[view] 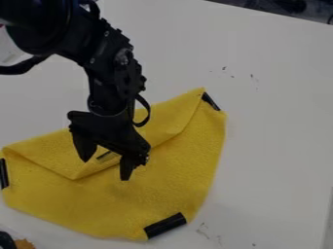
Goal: Unfold the cloth from bottom right to top left
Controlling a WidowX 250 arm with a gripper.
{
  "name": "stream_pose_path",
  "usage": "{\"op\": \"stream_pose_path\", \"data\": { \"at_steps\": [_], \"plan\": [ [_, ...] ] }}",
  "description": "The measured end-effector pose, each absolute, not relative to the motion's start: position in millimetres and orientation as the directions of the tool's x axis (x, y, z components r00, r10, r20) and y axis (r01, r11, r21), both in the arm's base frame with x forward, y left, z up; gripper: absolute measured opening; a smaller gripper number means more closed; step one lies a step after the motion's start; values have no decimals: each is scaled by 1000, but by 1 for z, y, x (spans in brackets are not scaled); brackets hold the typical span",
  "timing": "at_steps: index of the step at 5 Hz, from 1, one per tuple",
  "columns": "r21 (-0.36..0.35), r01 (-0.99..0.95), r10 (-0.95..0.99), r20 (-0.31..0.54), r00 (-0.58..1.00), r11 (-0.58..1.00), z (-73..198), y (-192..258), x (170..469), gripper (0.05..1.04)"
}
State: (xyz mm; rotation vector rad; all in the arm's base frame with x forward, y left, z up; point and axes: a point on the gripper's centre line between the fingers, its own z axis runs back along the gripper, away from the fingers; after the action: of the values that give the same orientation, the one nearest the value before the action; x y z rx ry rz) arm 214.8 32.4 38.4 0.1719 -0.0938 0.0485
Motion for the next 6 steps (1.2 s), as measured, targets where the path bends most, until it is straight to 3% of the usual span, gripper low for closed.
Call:
{"op": "stream_pose_path", "data": {
  "at_steps": [1,4,5,6],
  "plan": [
    [170,-46,34,72,997,984,33,32,212,1001],
    [179,31,-40,51,998,983,26,56,246,1000],
    [169,41,-50,45,998,985,23,57,248,952],
    [162,51,-56,26,998,985,16,56,247,670]
  ]
}}
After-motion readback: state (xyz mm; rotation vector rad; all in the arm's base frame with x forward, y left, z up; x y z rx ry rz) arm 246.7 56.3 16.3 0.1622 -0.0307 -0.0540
